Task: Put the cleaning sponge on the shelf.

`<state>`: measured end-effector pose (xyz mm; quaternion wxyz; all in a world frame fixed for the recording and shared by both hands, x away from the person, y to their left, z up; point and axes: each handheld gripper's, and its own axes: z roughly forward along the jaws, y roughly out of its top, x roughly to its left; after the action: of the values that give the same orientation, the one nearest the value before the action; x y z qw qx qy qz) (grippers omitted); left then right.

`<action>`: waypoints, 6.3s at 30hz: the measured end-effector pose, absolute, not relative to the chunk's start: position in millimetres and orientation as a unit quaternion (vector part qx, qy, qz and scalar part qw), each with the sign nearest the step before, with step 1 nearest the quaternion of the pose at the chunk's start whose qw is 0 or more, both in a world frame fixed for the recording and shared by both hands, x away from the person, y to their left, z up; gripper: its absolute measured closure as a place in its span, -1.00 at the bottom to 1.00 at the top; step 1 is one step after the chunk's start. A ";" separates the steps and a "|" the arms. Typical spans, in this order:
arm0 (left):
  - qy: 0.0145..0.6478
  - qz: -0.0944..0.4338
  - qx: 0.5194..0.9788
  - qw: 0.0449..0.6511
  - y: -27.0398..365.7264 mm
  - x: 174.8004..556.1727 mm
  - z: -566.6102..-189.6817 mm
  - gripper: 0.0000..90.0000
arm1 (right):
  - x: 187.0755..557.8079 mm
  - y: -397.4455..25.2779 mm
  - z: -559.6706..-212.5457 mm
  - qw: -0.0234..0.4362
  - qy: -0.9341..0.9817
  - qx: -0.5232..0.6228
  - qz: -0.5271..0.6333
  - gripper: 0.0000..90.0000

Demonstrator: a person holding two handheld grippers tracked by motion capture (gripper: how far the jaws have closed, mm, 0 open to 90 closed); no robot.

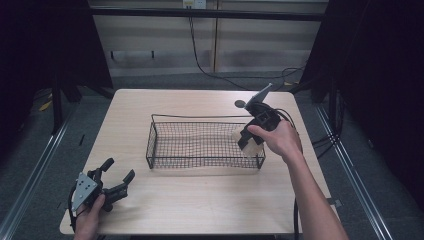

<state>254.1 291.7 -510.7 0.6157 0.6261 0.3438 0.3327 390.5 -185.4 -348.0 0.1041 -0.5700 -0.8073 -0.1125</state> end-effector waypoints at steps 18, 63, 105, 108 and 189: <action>0.344 0.331 0.625 0.618 291.5 254.1 -510.7 -0.65 | 403.8 -181.2 -355.9 0.089 -0.791 -0.597 -0.100 -0.37; 0.343 0.331 0.626 0.617 291.7 254.2 -510.7 -0.65 | 411.6 -183.7 -415.8 0.070 -0.726 -0.681 -0.067 -0.37; 0.343 0.331 0.626 0.617 291.7 254.1 -510.7 -0.65 | 414.1 -166.2 -443.8 0.054 -0.723 -0.688 -0.026 -0.38; 0.343 0.331 0.626 0.617 291.7 254.1 -510.7 -0.65 | 414.8 -167.0 -443.7 0.061 -0.728 -0.683 -0.027 -0.39; 0.343 0.332 0.626 0.617 291.8 254.1 -510.7 -0.65 | 332.1 -198.8 -385.2 0.057 -0.805 -0.554 -0.205 -0.46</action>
<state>254.1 291.8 -510.7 0.6166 0.6263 0.3428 0.3317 332.1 -198.8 -385.2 0.0568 -0.5536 -0.8052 -0.2046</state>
